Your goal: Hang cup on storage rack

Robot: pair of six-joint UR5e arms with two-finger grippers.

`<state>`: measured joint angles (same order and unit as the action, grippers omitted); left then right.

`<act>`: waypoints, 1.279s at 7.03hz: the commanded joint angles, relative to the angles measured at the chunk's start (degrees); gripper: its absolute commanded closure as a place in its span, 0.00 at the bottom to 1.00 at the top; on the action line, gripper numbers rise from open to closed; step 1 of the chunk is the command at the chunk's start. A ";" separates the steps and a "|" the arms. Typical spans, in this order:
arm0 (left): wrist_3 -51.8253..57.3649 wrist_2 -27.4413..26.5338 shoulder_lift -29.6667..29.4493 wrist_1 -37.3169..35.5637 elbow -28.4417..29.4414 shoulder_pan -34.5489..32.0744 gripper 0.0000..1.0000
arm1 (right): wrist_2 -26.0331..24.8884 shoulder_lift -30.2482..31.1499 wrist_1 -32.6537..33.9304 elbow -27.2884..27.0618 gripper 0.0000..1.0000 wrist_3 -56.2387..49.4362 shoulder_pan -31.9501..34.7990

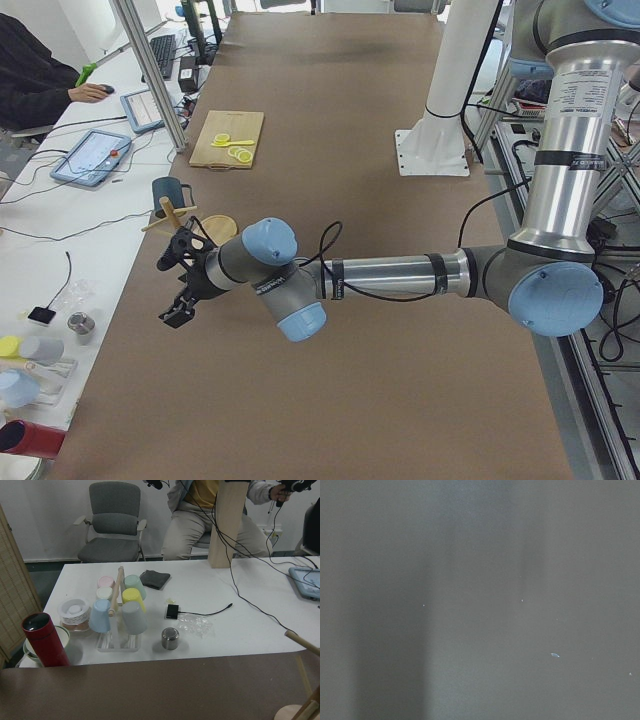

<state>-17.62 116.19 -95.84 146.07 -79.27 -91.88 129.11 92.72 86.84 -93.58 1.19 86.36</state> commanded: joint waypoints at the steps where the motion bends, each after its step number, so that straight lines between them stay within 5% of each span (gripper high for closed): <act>1: 7.15 -2.02 0.05 -13.90 -0.79 -0.23 0.02 | 0.79 0.89 0.00 0.07 0.00 0.21 0.38; 4: 11.81 1.82 -1.01 -38.18 -7.29 0.03 0.02 | 4.74 -0.51 0.53 0.15 0.00 5.99 1.09; 6: 10.33 14.02 0.21 -39.28 -6.16 0.91 0.02 | 5.62 -1.04 0.44 0.24 0.00 9.43 1.00; 9: 6.54 16.09 2.76 -38.49 -8.44 4.52 0.02 | 5.80 -2.18 0.52 0.24 0.00 11.73 1.00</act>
<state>-10.70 131.91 -93.97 107.51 -86.86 -88.11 134.85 91.31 87.16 -93.29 12.14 87.37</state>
